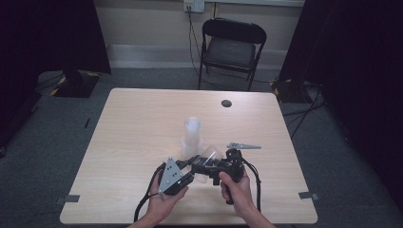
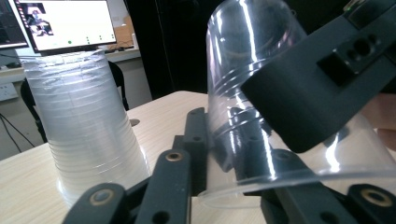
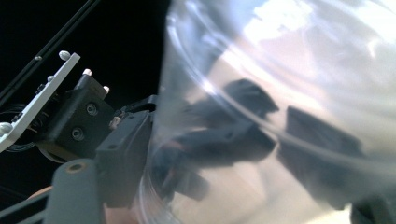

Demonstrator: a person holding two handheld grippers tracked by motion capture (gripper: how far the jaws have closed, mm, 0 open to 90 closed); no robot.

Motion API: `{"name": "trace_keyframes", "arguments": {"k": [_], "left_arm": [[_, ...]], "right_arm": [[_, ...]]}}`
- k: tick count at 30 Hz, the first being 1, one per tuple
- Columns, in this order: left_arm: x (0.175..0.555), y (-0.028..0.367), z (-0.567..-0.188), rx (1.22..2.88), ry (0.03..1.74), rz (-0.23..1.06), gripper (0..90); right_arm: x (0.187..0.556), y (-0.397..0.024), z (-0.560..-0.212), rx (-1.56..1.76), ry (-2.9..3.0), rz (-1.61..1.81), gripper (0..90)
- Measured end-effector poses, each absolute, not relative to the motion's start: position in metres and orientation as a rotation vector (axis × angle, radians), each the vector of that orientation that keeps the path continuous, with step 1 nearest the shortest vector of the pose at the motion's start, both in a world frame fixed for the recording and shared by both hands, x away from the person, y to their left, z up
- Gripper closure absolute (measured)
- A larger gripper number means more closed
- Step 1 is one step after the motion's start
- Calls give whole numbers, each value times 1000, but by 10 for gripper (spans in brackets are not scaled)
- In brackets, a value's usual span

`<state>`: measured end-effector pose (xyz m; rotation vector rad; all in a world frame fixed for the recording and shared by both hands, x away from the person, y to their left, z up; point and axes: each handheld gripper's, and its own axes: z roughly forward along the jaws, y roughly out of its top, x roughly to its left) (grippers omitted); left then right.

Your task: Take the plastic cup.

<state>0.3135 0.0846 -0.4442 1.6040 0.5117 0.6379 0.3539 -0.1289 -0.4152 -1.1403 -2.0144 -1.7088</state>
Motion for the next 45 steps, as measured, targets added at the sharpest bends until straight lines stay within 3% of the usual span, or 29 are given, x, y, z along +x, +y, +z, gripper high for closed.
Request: {"name": "trace_keyframes", "arguments": {"k": [5, 17, 45], "left_arm": [[313, 86, -444, 1605, 518, 600, 847], [313, 89, -441, 1619, 523, 541, 857], [315, 104, -436, 1698, 595, 424, 880]], "right_arm": [[355, -131, -415, -1142, -2022, -1723, 175], [355, -136, -411, -1139, -2065, -1770, 142], [361, -158, -400, -1157, -2044, -1871, 139]]}}
